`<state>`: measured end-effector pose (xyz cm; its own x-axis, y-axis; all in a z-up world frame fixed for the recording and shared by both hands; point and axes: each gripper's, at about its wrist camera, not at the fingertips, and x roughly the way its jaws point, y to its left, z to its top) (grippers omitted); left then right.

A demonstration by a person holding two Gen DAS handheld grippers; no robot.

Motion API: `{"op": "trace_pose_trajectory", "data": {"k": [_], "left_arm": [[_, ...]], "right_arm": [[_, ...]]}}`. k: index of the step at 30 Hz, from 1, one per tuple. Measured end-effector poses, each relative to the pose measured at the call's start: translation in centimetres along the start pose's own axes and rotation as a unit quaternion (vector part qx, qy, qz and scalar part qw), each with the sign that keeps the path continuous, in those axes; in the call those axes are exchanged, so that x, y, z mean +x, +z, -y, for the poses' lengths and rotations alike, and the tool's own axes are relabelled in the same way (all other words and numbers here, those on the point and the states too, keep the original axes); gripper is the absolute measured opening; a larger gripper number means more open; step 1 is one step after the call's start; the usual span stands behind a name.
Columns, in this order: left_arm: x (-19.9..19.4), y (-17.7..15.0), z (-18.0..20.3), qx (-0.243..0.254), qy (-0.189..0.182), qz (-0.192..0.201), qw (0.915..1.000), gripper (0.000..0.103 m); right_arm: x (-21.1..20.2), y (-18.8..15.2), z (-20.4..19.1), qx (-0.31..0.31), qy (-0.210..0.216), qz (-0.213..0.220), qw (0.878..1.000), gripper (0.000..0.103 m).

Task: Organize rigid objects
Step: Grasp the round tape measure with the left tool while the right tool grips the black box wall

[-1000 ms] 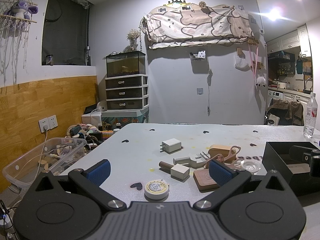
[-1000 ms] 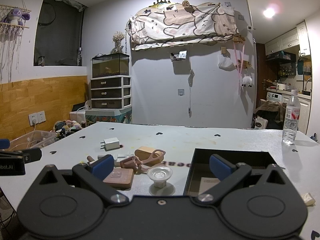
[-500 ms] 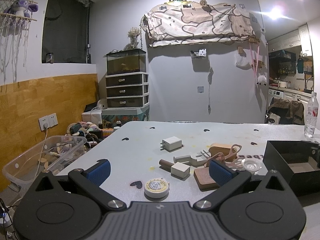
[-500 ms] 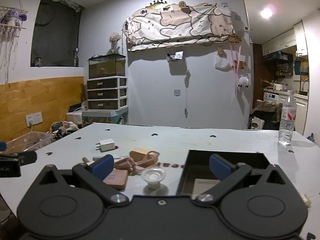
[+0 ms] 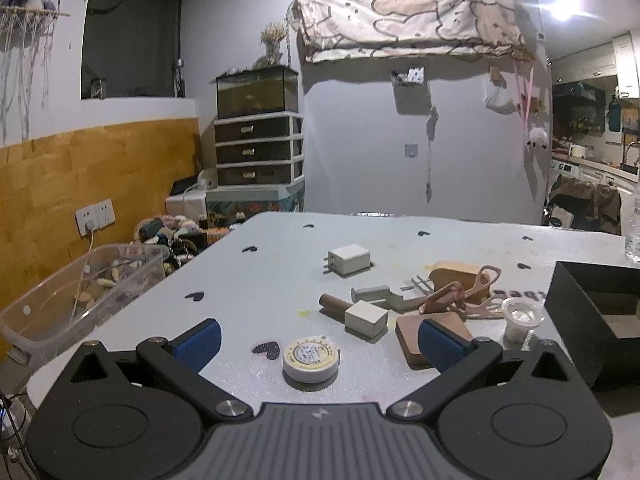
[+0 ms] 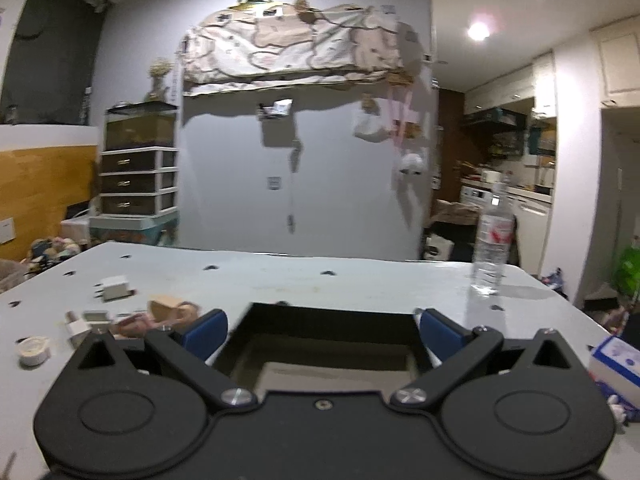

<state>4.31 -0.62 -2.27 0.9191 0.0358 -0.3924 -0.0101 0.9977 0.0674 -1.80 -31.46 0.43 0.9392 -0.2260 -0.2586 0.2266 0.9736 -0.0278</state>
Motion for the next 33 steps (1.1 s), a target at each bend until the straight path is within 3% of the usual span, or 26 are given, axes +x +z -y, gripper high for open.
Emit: {"op": "trace_pose_trajectory", "data": {"k": [10,18,22,26,33], "left_arm": [[5.7,0.7,0.3,-0.009,0.02,-0.064,0.9977,0.103],[10.6,0.5,-0.1,-0.015,0.041,-0.123,0.9915,0.103],[12.4,-0.2,-1.1,-0.03,0.047,-0.152,0.9868,0.103],[13.4,-0.7,-1.7,-0.043,0.043,-0.172,0.9832,0.097],[14.0,-0.6,-1.6,-0.037,0.041,-0.167,0.9844,0.082]], "right_arm": [[3.2,0.4,5.5,0.034,-0.046,-0.045,0.997,0.102],[6.6,-0.4,6.8,0.051,-0.037,-0.113,0.992,0.077],[8.0,-0.8,7.3,0.066,-0.023,-0.153,0.986,0.052],[8.8,-0.9,7.7,0.072,-0.018,-0.173,0.982,0.039],[9.8,-0.9,7.6,0.062,-0.026,-0.197,0.978,0.031]]}}
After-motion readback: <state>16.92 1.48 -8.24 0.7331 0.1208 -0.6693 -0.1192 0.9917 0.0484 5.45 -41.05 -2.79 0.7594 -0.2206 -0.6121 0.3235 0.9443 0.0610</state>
